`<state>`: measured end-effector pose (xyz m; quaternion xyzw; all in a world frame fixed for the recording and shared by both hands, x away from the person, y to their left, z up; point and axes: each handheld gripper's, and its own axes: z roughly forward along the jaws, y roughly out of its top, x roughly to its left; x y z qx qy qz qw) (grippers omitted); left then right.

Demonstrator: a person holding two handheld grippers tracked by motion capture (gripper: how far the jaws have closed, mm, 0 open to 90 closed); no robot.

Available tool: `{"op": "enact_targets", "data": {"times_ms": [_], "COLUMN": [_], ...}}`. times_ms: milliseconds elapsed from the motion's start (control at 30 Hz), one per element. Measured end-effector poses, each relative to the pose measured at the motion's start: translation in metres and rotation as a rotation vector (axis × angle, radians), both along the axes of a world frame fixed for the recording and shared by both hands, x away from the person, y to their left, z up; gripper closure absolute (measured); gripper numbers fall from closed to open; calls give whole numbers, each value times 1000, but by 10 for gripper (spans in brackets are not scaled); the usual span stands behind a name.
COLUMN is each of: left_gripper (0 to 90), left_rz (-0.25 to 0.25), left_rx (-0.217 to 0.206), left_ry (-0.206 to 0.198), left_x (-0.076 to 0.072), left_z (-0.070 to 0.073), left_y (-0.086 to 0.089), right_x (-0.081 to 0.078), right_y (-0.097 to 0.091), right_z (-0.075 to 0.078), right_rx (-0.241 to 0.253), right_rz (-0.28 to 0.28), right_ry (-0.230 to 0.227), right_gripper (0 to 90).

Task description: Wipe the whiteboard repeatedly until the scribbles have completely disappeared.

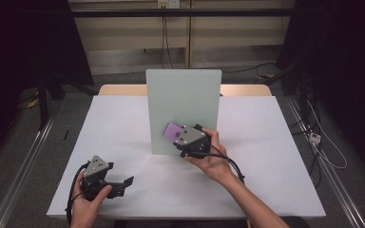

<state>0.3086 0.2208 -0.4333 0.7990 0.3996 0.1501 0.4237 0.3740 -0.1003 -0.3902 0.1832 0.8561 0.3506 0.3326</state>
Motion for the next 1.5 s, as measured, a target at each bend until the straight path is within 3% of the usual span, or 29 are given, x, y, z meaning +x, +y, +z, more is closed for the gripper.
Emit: {"op": "enact_targets", "data": {"times_ms": [267, 600, 867, 1133, 1500], "left_gripper": [68, 68, 68, 68, 68], "left_rz": [-1, -7, -7, -7, -7], "left_rx": [-1, 6, 6, 3, 4], "left_ry": [1, 0, -1, -3, -2], "left_x": [0, 0, 0, 0, 0], "left_z": [0, 0, 0, 0, 0], "left_y": [-2, -2, -2, -2, -1], "right_x": [6, 14, 8, -2, -8], "right_y": [-20, -16, -2, 15, 28], "right_z": [29, 46, 26, -15, -37], "right_rx": [28, 34, -13, -78, -106], "right_rz": [-60, -82, -35, 38, 72], "right_ry": [-66, -122, -109, -35, 20], "right_gripper": [419, 418, 418, 418, 417]}}
